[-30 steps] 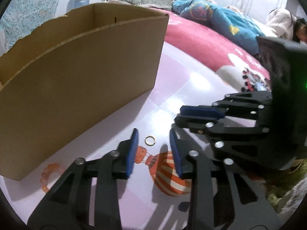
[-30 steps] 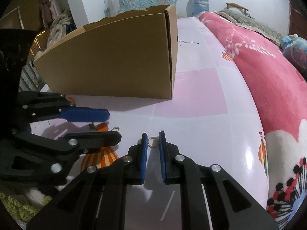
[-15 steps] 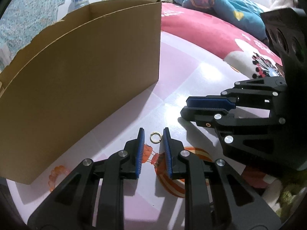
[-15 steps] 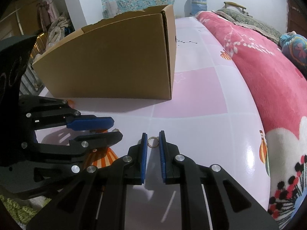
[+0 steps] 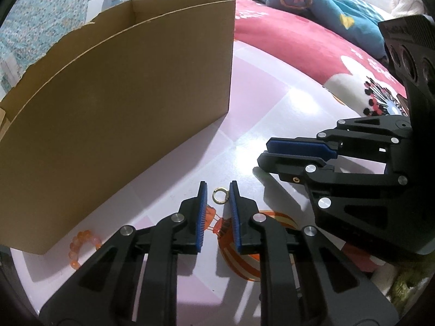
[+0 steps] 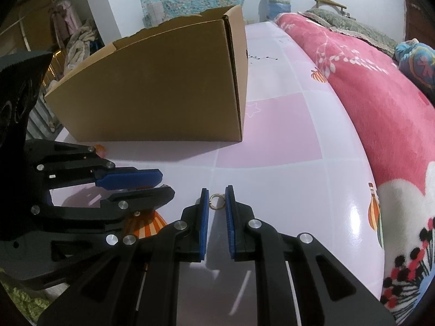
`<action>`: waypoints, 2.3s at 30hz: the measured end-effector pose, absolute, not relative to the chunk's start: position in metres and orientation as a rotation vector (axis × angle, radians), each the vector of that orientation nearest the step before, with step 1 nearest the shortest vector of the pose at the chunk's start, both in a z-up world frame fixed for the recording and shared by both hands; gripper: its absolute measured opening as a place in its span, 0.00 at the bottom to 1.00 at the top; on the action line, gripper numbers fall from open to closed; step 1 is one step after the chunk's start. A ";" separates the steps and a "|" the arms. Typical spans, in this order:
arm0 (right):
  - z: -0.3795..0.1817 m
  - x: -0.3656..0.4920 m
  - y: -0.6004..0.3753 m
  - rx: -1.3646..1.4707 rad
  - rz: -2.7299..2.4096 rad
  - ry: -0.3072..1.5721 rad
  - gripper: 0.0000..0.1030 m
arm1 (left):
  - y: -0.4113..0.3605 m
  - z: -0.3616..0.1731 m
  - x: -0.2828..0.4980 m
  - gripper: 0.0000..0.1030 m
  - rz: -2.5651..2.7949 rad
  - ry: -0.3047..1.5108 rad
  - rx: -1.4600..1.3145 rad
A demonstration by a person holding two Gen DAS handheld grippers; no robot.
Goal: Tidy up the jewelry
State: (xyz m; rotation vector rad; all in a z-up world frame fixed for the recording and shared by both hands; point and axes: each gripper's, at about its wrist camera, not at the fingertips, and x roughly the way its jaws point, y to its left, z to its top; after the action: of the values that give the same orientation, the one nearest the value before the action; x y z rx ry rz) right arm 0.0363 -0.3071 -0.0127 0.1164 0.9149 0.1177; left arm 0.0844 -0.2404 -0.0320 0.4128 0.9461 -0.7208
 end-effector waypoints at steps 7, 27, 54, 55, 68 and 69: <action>-0.013 0.037 -0.308 0.133 0.129 0.920 0.12 | -0.239 -0.032 0.087 0.12 -0.710 0.950 0.405; -0.010 0.030 -0.317 0.156 0.096 0.901 0.11 | -0.197 -0.026 0.088 0.11 -0.779 0.906 0.266; -0.014 0.035 -0.292 -0.028 0.121 0.898 0.18 | -0.197 -0.027 0.089 0.11 -0.758 0.917 0.281; -0.014 0.036 -0.293 -0.023 0.122 0.900 0.18 | -0.197 -0.028 0.090 0.11 -0.756 0.920 0.281; -0.014 0.041 -0.295 -0.008 0.117 0.919 0.14 | -0.193 -0.030 0.092 0.11 -0.762 0.922 0.262; -0.014 0.042 -0.295 -0.004 0.117 0.920 0.12 | -0.192 -0.030 0.092 0.11 -0.764 0.921 0.264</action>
State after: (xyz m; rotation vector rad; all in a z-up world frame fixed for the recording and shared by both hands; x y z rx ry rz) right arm 0.0417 -0.2951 -0.0137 -0.0036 0.9201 0.1171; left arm 0.0917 -0.1923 -0.0304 0.2640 0.9213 -0.7637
